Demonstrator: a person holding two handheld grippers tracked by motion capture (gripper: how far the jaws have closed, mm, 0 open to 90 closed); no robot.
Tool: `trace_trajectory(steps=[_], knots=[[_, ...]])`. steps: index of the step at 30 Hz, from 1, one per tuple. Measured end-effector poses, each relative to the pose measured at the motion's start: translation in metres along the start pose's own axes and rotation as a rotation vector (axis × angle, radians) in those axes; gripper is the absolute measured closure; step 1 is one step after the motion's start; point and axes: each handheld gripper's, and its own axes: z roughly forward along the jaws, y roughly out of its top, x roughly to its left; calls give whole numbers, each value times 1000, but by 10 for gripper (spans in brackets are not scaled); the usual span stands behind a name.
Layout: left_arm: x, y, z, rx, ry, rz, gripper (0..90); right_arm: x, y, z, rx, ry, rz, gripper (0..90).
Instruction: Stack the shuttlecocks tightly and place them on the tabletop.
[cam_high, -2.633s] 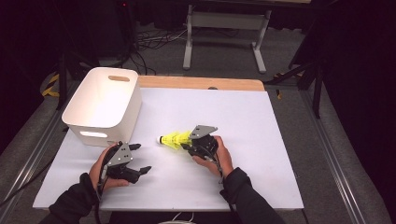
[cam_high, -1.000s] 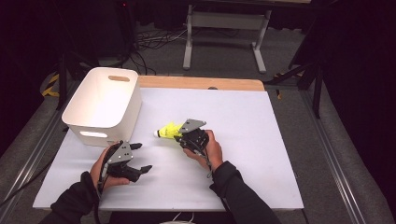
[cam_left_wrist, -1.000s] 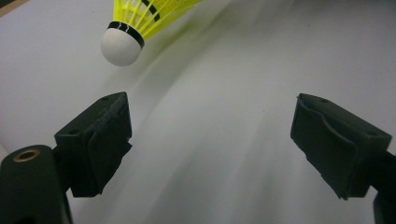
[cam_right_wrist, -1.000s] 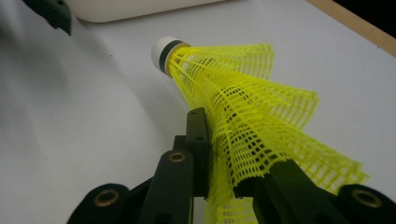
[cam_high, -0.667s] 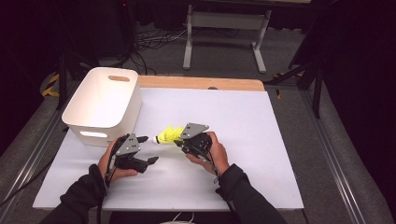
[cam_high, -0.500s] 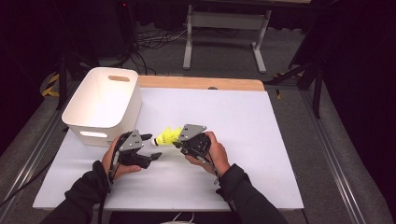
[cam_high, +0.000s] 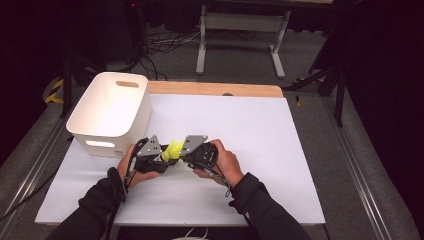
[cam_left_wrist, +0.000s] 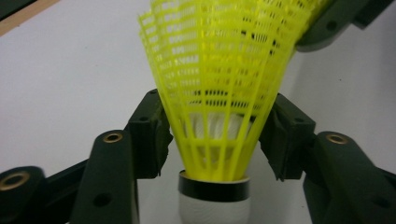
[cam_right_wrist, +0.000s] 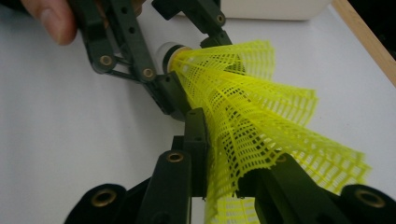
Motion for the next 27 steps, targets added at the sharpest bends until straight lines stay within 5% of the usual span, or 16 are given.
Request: trace_trajectory(steps=[5,10,20,27], knots=[[1,2,5,-19,-10,3,492,1,17,-1,89,21,-67,771],[3,2,3,-58,-10,2,515,-2,28,-6,103,42,-83,729],[3,-2,-3,-142,4,-1,543,-4,37,-16,44,100,-41,602],[3,-3,-7,-191,6,-11,547,-2,39,-25,15,77,-27,509]])
